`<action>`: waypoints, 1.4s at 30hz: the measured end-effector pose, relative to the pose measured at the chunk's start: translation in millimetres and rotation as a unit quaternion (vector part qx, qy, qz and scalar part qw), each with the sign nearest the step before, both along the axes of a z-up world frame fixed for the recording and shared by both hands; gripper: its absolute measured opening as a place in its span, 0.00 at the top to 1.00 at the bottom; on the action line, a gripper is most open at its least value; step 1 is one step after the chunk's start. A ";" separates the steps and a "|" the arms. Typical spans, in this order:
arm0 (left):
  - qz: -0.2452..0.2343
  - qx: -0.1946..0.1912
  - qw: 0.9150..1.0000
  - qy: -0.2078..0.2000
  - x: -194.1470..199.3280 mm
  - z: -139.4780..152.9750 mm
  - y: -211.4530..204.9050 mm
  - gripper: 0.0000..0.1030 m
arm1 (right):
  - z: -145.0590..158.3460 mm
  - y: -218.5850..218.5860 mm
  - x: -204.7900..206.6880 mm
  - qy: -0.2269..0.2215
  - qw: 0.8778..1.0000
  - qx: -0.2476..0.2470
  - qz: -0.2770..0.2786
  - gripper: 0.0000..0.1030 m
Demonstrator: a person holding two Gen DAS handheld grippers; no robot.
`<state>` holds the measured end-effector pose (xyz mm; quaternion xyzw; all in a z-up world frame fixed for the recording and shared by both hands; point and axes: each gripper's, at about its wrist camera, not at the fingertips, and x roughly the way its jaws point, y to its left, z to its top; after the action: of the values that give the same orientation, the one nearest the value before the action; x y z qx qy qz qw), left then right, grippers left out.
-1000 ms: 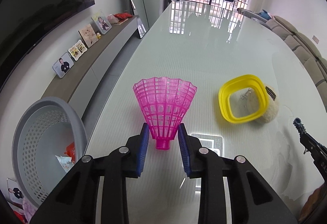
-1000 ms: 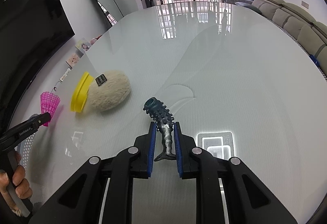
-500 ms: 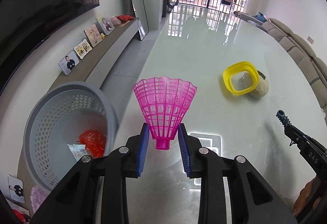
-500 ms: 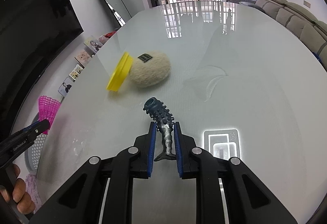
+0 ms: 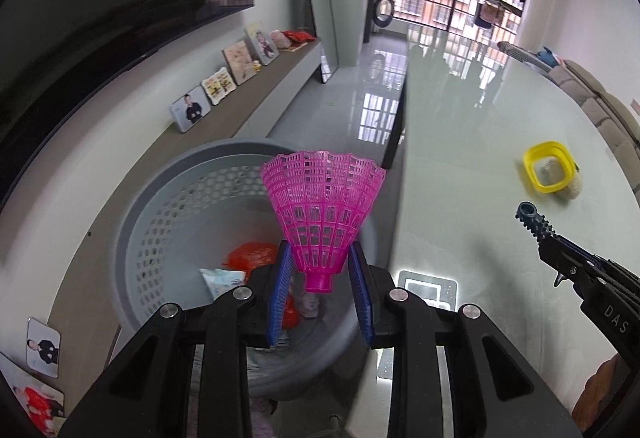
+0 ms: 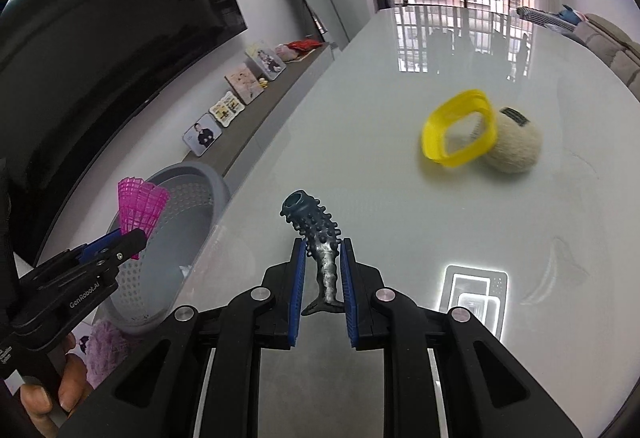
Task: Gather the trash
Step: 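Carry the fish and shuttlecock over the grey basket with both grippers, then open both grippers to drop the fish and shuttlecock into the basket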
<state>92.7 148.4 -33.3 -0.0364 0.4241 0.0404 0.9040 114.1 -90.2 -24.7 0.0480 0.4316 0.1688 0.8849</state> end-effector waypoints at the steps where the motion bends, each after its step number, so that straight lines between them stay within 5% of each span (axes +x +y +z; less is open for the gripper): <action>1: 0.006 -0.001 1.000 0.001 -0.8 -1.5 8.5 0.72 | 0.0 9.9 1.6 0.000 1.000 -0.002 0.009 0.83; 17: 0.060 -0.006 0.998 0.018 2.3 -21.1 83.0 0.71 | -8.2 146.8 43.2 0.008 0.991 -0.027 0.129 0.83; 34: 0.080 -0.003 0.996 0.039 5.1 -40.1 100.9 0.70 | -36.1 159.7 53.1 0.039 0.990 -0.017 0.137 0.83; 39: 0.085 -0.004 0.995 0.043 3.0 -42.5 104.7 0.59 | -34.0 161.4 48.2 0.025 0.990 -0.024 0.138 0.80; 42: 0.089 -0.001 0.995 0.040 1.0 -41.1 106.1 0.50 | -31.2 159.6 45.7 0.013 0.990 -0.022 0.136 0.67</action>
<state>93.6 254.5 -74.4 -0.0733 0.4553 0.1217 0.8789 159.8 69.4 -55.9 -0.0284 0.4494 0.2773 0.8487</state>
